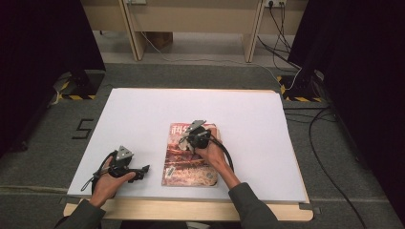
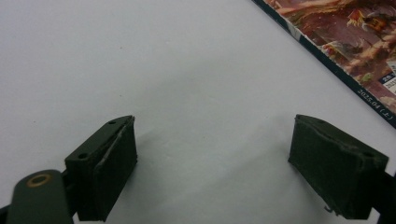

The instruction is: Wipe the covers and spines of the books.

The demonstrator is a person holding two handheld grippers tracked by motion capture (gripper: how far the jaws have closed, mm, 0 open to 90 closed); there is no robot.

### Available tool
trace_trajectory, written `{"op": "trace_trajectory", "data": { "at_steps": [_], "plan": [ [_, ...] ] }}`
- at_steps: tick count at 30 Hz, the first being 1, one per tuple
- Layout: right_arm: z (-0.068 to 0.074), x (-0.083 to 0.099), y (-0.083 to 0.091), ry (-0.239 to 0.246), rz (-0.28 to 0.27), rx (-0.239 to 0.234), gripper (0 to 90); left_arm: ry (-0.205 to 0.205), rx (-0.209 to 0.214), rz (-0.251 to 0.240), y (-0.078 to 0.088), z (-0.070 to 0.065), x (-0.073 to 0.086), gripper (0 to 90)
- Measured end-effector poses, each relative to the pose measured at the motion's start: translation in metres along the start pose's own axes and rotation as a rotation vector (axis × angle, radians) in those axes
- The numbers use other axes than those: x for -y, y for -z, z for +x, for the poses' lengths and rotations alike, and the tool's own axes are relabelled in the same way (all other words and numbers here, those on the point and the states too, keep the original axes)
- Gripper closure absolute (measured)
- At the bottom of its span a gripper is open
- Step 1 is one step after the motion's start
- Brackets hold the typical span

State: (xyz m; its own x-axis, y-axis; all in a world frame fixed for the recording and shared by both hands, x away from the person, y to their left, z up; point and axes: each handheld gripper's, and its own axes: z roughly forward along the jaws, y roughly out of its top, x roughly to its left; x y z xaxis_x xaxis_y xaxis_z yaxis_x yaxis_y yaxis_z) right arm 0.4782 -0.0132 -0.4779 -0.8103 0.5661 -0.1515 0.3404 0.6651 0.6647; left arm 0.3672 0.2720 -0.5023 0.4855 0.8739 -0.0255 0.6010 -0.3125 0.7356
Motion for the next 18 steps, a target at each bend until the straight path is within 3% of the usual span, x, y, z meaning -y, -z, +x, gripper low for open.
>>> {"op": "trace_trajectory", "data": {
  "at_steps": [3,9,10,18],
  "plan": [
    [0.018,-0.004,0.0,0.05,-0.006,-0.045,82.1,0.001,-0.001,0.0,0.0,0.0,0.0,13.9],
    [0.045,-0.002,0.006,0.078,-0.025,-0.14,82.0,0.004,-0.001,-0.002,0.0,0.0,0.0,13.8],
    [0.048,-0.001,0.008,0.101,-0.029,-0.149,82.0,0.003,0.0,-0.001,0.0,0.0,0.0,13.8],
    [0.056,0.017,0.025,0.115,-0.034,-0.18,82.0,0.003,-0.001,-0.004,0.0,0.0,0.0,13.9]
  ]
}}
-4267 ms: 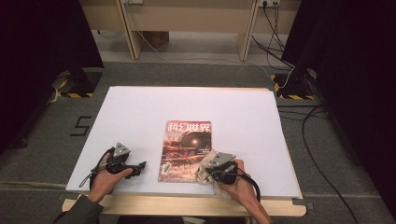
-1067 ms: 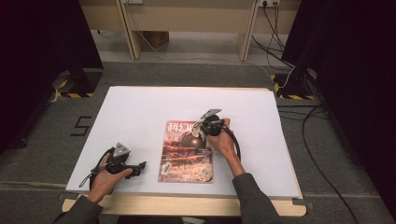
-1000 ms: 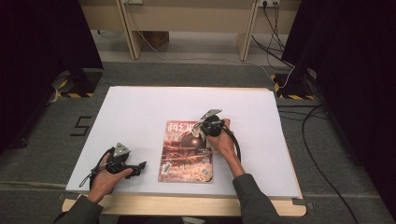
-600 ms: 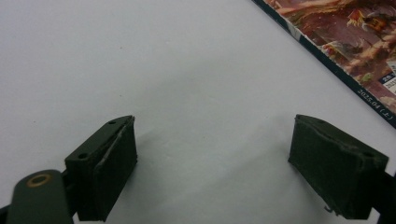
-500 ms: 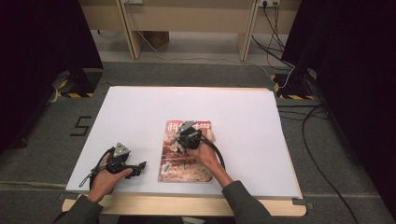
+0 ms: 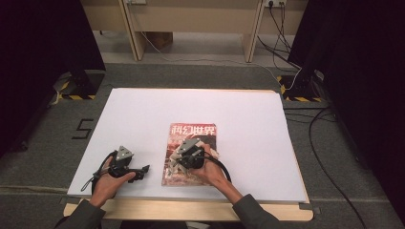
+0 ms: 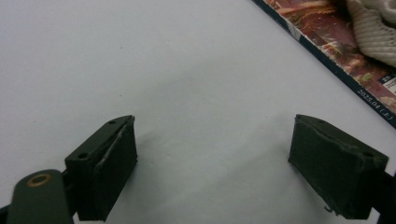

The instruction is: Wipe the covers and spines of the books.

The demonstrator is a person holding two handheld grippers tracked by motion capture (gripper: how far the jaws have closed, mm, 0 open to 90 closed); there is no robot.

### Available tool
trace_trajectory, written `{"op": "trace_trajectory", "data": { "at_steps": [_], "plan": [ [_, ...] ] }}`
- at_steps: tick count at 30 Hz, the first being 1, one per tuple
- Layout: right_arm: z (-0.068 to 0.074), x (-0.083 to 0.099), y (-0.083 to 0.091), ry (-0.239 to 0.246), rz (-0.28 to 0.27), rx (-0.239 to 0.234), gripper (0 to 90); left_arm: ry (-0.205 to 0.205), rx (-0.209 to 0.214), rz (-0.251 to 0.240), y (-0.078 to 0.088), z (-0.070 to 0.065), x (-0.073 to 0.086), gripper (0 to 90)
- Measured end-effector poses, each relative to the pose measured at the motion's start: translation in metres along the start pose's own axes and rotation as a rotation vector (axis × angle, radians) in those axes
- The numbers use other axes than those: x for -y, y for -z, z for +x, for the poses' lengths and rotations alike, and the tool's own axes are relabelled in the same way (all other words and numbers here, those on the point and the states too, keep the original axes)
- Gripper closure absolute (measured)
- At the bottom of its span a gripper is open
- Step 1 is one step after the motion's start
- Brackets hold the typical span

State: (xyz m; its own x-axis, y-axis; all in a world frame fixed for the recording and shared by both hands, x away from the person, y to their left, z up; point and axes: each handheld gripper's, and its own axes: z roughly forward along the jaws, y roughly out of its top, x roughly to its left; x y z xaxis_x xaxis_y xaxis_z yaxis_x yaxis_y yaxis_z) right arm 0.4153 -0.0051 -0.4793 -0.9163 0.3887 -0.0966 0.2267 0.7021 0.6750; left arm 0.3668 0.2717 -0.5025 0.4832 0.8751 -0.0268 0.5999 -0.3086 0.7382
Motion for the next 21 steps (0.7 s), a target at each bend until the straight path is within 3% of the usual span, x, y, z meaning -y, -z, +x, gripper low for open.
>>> {"op": "trace_trajectory", "data": {
  "at_steps": [11,18,21],
  "plan": [
    [-0.019,0.037,0.031,-0.093,-0.016,0.043,81.9,0.0,-0.001,-0.001,0.0,0.0,0.0,13.9],
    [-0.036,0.057,0.053,-0.14,0.009,0.123,81.9,-0.001,0.0,-0.001,0.0,0.0,0.0,14.0],
    [-0.044,0.059,0.065,-0.164,-0.027,0.16,82.2,0.0,0.0,0.003,0.0,0.0,0.0,13.9]
  ]
}}
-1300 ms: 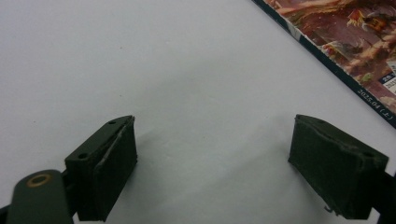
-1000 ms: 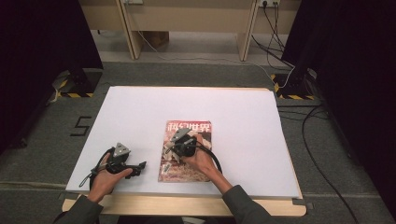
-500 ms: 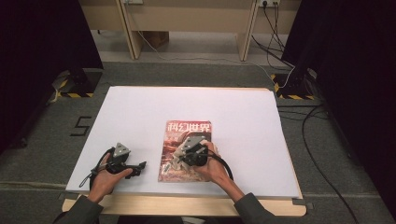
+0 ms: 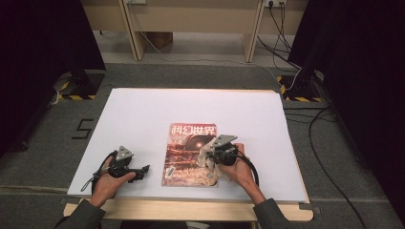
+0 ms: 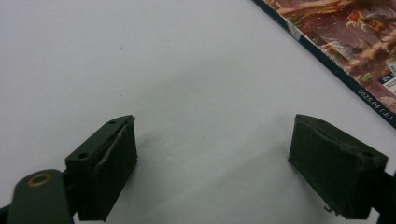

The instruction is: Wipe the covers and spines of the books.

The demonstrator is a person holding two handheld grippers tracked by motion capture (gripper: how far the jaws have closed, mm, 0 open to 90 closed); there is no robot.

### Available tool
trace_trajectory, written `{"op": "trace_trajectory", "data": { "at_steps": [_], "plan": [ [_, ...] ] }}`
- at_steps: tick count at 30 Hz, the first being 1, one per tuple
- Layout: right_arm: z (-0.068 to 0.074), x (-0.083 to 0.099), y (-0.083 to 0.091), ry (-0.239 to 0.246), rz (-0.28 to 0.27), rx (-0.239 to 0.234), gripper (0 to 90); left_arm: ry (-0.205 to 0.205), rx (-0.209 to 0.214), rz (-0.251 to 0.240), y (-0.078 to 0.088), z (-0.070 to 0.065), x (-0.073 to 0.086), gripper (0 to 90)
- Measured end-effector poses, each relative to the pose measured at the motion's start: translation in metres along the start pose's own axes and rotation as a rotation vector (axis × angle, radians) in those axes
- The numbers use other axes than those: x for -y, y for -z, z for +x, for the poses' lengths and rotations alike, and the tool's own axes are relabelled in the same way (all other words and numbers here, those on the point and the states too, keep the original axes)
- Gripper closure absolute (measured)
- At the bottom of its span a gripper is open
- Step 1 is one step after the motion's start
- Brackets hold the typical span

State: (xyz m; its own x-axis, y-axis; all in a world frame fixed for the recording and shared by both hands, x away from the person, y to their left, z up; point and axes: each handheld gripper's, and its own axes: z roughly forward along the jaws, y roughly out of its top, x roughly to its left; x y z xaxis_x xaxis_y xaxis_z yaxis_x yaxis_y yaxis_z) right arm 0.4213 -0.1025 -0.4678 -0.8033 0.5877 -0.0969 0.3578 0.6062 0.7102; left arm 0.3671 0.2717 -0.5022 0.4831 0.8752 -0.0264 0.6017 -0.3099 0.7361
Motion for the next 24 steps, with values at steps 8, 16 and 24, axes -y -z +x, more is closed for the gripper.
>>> {"op": "trace_trajectory", "data": {
  "at_steps": [8,16,24],
  "plan": [
    [-0.035,0.0,0.035,-0.083,-0.096,0.116,82.3,-0.001,0.0,0.0,0.0,0.0,0.0,14.0],
    [-0.072,0.016,0.061,-0.184,-0.115,0.249,82.4,0.0,0.0,0.0,0.0,0.0,0.0,14.0],
    [-0.096,0.038,0.068,-0.249,-0.081,0.347,82.3,0.0,-0.001,0.001,0.0,0.0,0.0,14.0]
  ]
}}
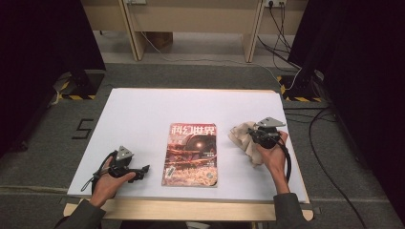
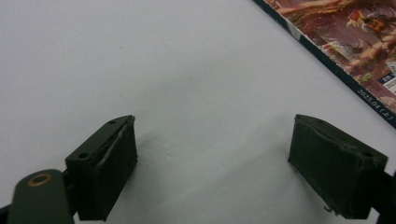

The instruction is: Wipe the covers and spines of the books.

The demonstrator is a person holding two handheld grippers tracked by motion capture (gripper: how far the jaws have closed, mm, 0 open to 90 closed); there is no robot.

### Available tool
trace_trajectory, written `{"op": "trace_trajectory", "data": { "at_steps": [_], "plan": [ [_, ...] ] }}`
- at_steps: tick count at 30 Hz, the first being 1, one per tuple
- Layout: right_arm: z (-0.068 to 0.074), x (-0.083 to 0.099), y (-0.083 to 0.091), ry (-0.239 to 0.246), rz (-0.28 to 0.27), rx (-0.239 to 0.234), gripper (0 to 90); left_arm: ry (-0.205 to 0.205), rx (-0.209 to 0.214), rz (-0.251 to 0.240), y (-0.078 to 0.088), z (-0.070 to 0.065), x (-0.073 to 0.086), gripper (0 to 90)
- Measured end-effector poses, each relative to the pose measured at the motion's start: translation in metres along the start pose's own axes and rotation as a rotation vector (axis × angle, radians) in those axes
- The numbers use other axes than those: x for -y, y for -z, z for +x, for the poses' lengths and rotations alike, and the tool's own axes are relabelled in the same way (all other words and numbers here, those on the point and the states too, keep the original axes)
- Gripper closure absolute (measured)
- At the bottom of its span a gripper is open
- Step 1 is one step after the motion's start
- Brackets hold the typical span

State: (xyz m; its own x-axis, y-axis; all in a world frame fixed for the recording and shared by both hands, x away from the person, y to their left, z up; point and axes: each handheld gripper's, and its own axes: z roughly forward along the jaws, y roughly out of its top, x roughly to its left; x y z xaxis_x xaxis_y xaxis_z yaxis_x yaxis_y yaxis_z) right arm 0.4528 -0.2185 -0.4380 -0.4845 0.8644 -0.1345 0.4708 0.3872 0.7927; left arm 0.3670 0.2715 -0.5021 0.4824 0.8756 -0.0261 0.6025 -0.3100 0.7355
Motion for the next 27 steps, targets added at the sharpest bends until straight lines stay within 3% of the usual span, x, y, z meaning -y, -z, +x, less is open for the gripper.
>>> {"op": "trace_trajectory", "data": {
  "at_steps": [6,9,15,19,22,27],
  "plan": [
    [-0.005,0.012,-0.017,-0.002,0.075,0.022,82.1,0.0,-0.001,0.003,0.0,0.0,-0.001,14.0],
    [-0.004,0.016,-0.025,0.026,0.115,0.041,81.8,0.0,-0.001,0.003,0.0,0.0,0.0,14.0],
    [-0.001,0.022,-0.038,0.024,0.173,0.021,76.6,0.0,-0.001,0.001,0.0,0.0,0.0,14.1],
    [-0.004,0.024,-0.038,0.001,0.173,0.023,66.8,0.0,-0.001,0.002,0.0,0.0,0.0,14.1],
    [-0.008,0.025,-0.036,-0.067,0.166,0.031,52.2,0.001,0.0,0.0,0.0,0.0,0.0,14.1],
    [-0.012,0.023,-0.031,-0.089,0.14,0.037,42.3,-0.001,-0.001,0.003,0.0,0.0,-0.001,14.1]
  ]
}}
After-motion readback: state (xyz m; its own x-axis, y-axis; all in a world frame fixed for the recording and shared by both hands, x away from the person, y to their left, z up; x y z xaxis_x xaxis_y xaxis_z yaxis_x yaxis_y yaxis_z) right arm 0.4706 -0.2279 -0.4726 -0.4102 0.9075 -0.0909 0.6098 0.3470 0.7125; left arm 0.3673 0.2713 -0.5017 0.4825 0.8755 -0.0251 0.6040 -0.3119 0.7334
